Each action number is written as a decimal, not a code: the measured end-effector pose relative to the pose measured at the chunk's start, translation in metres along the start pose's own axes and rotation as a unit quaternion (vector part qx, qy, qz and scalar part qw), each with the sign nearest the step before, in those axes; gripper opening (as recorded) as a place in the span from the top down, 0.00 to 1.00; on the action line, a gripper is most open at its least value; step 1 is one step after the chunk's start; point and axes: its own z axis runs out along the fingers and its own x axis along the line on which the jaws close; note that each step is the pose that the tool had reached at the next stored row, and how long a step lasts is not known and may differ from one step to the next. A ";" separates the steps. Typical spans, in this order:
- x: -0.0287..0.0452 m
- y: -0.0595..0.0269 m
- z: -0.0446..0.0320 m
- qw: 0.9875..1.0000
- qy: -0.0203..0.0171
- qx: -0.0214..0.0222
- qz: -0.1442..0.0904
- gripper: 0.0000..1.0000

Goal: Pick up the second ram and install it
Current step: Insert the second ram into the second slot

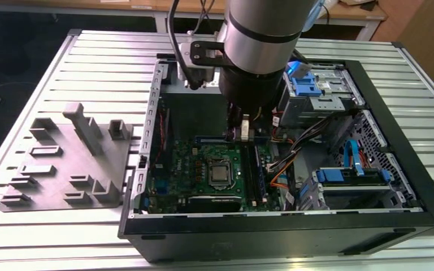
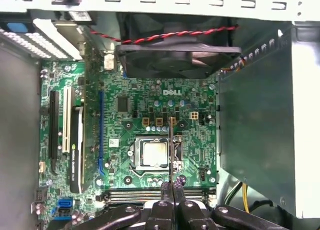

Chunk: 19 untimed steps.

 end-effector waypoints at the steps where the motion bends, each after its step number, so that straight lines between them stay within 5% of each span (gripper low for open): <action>1: 0.0000 0.0000 0.0001 1.000 0.000 0.001 0.008 0.92; 7: 0.0000 -0.0001 0.0006 0.998 -0.003 0.004 0.063 0.92; 12: 0.0001 -0.0001 0.0011 0.994 -0.006 0.008 0.108 0.92; 14: 0.0001 -0.0001 0.0013 0.992 -0.007 0.009 0.126 0.92; 15: 0.0001 -0.0001 0.0015 0.989 -0.008 0.011 0.150 0.92; 19: 0.0001 -0.0001 0.0019 0.983 -0.010 0.013 0.185 0.92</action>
